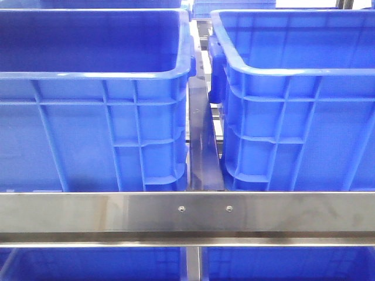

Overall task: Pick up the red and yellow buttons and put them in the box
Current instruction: 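Grasp a yellow-capped button with the left gripper and lift it, then pass the yellow button from the left gripper to the right gripper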

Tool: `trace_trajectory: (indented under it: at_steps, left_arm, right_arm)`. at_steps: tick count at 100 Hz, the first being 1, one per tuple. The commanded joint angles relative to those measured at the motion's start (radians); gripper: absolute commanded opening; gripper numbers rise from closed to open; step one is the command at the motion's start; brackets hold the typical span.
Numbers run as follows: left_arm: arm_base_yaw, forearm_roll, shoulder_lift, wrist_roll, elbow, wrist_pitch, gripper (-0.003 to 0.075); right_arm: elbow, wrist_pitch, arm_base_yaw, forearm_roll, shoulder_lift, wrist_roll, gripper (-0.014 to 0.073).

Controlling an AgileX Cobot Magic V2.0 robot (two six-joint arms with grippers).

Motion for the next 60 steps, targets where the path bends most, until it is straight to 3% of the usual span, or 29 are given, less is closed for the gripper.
trace_trajectory:
  at_steps: [1, 20, 27, 34, 43, 51, 60]
  left_arm:
    - [-0.083, -0.004, -0.031, -0.004, -0.032, -0.061, 0.0009]
    - [-0.187, -0.003, -0.031, -0.004, -0.032, -0.076, 0.0009]
    - [-0.193, -0.003, -0.031, -0.004, -0.032, -0.076, 0.0009]
    - [-0.193, -0.003, -0.031, -0.004, -0.032, -0.076, 0.0009]
    - [-0.193, -0.003, -0.031, -0.004, -0.032, -0.076, 0.0009]
    - [-0.193, -0.003, -0.031, -0.004, -0.032, -0.076, 0.0009]
    - [-0.193, -0.003, -0.031, -0.004, -0.032, -0.076, 0.0009]
  right_arm:
    - [-0.027, 0.030, -0.002, 0.015, -0.005, -0.007, -0.0116]
    - [-0.027, 0.058, -0.002, 0.015, -0.005, -0.007, -0.0107]
    - [-0.027, 0.087, -0.002, 0.015, -0.005, -0.007, -0.0057]
    - [-0.027, 0.124, -0.002, 0.015, -0.005, -0.007, 0.0048]
    - [-0.027, 0.166, -0.002, 0.025, -0.005, -0.005, 0.0241]
    - [-0.027, 0.193, -0.002, 0.084, -0.005, -0.002, 0.0434]
    - [-0.027, 0.237, -0.002, 0.174, -0.004, -0.002, 0.0572]
